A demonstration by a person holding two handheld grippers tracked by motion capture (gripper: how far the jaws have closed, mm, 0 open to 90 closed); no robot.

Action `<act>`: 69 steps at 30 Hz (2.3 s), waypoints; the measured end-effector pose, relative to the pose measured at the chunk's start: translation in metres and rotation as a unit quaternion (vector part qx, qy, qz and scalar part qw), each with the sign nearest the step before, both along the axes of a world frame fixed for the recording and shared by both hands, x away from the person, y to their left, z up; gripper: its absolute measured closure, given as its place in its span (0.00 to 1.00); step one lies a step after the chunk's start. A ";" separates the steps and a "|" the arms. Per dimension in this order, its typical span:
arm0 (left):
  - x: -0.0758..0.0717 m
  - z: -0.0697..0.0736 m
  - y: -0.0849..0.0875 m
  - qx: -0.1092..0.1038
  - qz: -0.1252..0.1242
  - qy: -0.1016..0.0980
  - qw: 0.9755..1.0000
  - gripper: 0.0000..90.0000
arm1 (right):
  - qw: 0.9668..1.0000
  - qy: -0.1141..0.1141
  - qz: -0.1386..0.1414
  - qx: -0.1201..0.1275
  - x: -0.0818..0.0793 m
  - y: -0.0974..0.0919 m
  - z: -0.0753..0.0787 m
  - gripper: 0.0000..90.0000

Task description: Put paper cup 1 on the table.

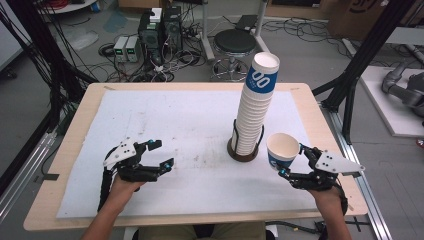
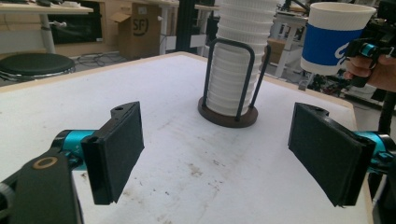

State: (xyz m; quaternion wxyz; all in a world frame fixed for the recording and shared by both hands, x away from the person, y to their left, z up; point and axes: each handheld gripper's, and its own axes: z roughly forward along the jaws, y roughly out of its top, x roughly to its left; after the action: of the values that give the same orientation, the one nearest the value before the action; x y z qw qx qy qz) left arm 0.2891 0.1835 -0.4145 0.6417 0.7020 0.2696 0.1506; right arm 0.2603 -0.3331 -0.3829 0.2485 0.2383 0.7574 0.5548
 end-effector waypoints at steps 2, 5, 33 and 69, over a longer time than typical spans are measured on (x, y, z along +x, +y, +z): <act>0.000 0.000 0.000 0.000 0.002 0.000 1.000 0.20 | 1.000 -0.002 -0.013 0.002 0.002 -0.005 -0.001 0.31; 0.001 -0.001 -0.001 0.005 0.002 0.001 1.000 0.20 | 0.999 -0.002 -0.036 0.009 0.005 -0.014 -0.005 0.31; 0.001 -0.006 -0.001 0.008 0.006 0.007 1.000 0.20 | 0.964 0.080 -0.255 0.000 0.102 -0.019 -0.050 0.31; 0.003 -0.006 -0.001 0.014 0.010 0.010 1.000 0.21 | 0.960 0.166 -0.223 -0.045 0.081 -0.028 -0.058 0.22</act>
State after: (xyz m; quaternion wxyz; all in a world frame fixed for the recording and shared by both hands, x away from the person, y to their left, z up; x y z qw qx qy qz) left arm 0.2926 0.1828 -0.4205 0.6280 0.7093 0.2807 0.1540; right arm 0.3414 -0.3607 -0.4410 0.2470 0.4782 0.7400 0.4033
